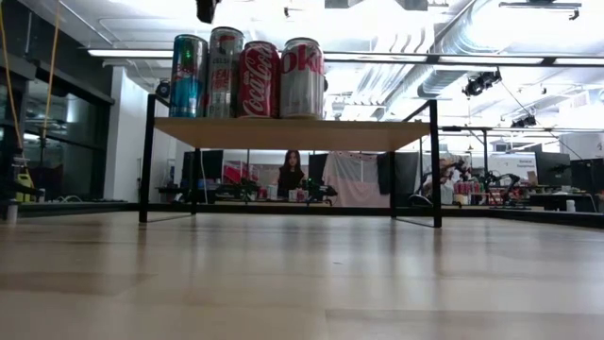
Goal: Place canned beverage on shelf
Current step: Put the right pink-white soda can on the shelf
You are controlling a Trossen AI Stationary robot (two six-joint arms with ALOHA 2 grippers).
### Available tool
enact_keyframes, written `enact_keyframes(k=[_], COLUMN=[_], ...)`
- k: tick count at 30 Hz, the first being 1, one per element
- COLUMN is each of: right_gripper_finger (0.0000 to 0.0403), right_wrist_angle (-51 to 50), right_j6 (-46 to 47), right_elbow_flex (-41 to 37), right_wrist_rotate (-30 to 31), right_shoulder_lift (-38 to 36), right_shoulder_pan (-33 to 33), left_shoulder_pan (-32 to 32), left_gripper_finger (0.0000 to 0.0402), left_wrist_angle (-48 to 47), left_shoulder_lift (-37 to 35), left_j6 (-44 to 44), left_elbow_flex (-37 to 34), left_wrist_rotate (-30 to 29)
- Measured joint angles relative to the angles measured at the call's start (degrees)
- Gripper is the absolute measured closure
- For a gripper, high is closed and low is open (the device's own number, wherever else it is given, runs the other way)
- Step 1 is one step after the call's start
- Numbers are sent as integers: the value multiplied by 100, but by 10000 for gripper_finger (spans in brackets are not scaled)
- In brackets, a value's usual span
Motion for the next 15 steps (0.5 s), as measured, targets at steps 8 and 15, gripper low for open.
enact_keyframes(k=[8, 15], right_gripper_finger=[13, 13], right_wrist_angle=[593, 728], right_j6=[-130, -263], right_elbow_flex=[5, 3], right_wrist_rotate=[-513, -656], right_shoulder_lift=[127, 131], right_shoulder_pan=[-344, -478], left_shoulder_pan=[116, 155], left_gripper_finger=[203, 203], left_wrist_angle=[510, 986], left_shoulder_lift=[349, 625], left_j6=[6, -20], left_elbow_flex=[0, 0], left_wrist_rotate=[140, 155])
